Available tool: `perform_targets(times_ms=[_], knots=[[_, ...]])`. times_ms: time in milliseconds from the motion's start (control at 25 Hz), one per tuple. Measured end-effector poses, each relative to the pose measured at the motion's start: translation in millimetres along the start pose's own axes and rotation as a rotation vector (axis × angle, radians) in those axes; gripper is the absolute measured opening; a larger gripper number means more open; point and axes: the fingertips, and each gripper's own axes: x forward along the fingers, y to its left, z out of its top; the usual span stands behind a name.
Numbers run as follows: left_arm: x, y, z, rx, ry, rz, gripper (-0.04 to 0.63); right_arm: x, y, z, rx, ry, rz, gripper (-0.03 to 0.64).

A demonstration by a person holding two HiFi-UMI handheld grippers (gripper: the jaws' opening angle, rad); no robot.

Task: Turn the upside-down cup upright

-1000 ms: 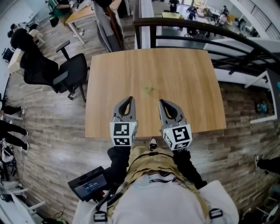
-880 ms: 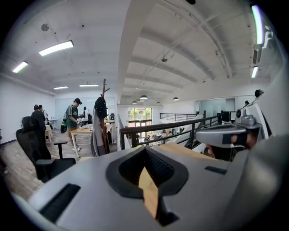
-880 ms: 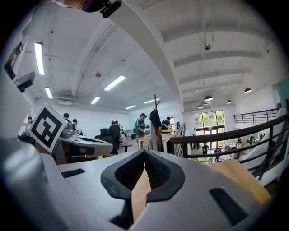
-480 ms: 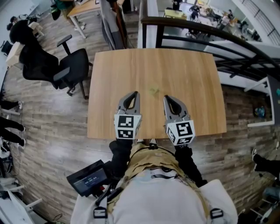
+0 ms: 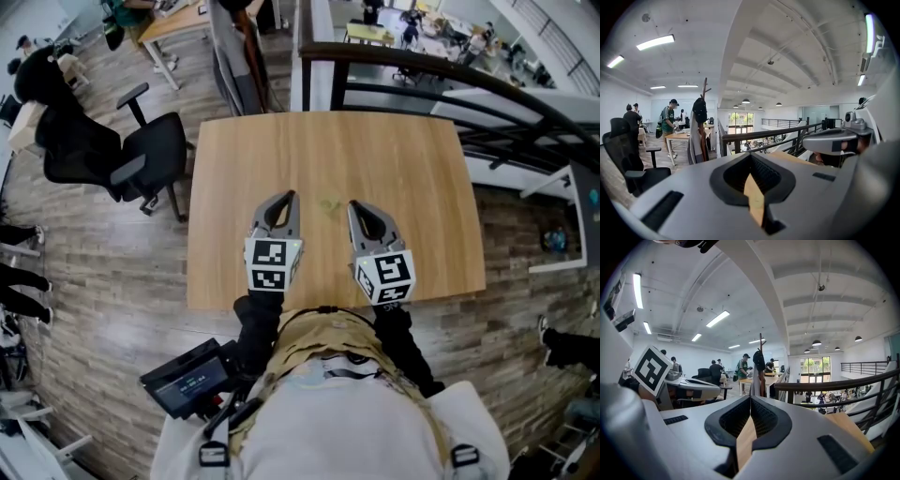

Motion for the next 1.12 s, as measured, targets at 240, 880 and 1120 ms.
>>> perform_targets(times_ms=[240,880,1120], knots=[[19,10,-6,-0.011,0.028,-0.009,0.000,23,-6,-6,0.005,0.024,0.007,0.021],[65,31,-74,-0.074,0.193,-0.023,0.002,77,-14,-83,0.042,0.227,0.053,0.021],[84,29,-109,-0.092,0.273,-0.048,0.001,99,-6,-117,0.039,0.317,0.098,0.021]])
